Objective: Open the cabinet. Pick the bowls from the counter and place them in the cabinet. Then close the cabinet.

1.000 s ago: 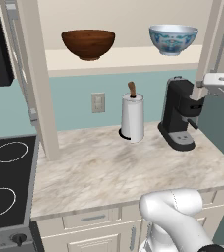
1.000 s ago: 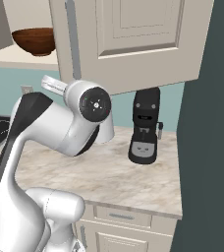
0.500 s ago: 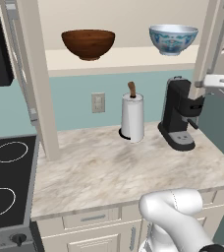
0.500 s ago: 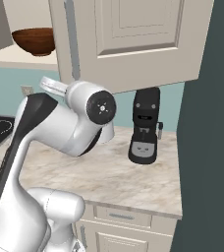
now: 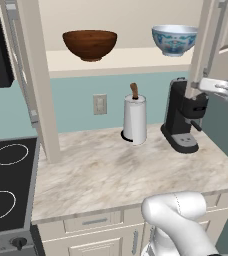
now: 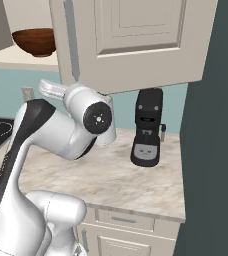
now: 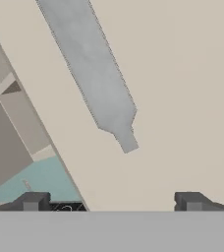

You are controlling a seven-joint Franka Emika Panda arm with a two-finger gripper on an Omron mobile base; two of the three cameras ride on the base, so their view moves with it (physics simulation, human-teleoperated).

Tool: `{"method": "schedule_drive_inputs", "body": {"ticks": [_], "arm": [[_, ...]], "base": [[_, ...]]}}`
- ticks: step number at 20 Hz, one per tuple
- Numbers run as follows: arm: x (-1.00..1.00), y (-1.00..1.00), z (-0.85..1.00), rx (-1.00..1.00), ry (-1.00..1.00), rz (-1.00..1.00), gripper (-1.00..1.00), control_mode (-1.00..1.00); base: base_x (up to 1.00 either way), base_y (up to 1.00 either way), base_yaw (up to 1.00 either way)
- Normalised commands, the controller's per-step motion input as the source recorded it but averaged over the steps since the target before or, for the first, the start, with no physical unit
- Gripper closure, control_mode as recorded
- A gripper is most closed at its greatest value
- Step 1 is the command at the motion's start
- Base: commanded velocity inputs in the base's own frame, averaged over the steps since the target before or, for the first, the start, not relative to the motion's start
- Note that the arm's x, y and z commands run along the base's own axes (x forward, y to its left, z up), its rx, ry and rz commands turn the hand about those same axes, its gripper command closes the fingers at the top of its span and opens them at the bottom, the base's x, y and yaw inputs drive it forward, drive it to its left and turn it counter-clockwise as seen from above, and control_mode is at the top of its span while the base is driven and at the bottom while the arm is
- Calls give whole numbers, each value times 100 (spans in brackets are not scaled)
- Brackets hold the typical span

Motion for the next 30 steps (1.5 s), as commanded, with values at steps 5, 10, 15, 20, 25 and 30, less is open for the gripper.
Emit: {"method": "schedule_drive_inputs", "body": {"ticks": [5,10,15,20,25,30], "arm": [[31,29,4,0,0,0,-100,-100],[33,26,16,0,0,0,-100,-100],[35,27,11,0,0,0,-100,-100],[35,28,2,0,0,0,-100,-100],[37,25,1,0,0,0,-100,-100],[39,27,5,0,0,0,-100,-100]], "base": [[0,0,0],[0,0,0],[0,0,0],[0,0,0],[0,0,0],[0,0,0]]}}
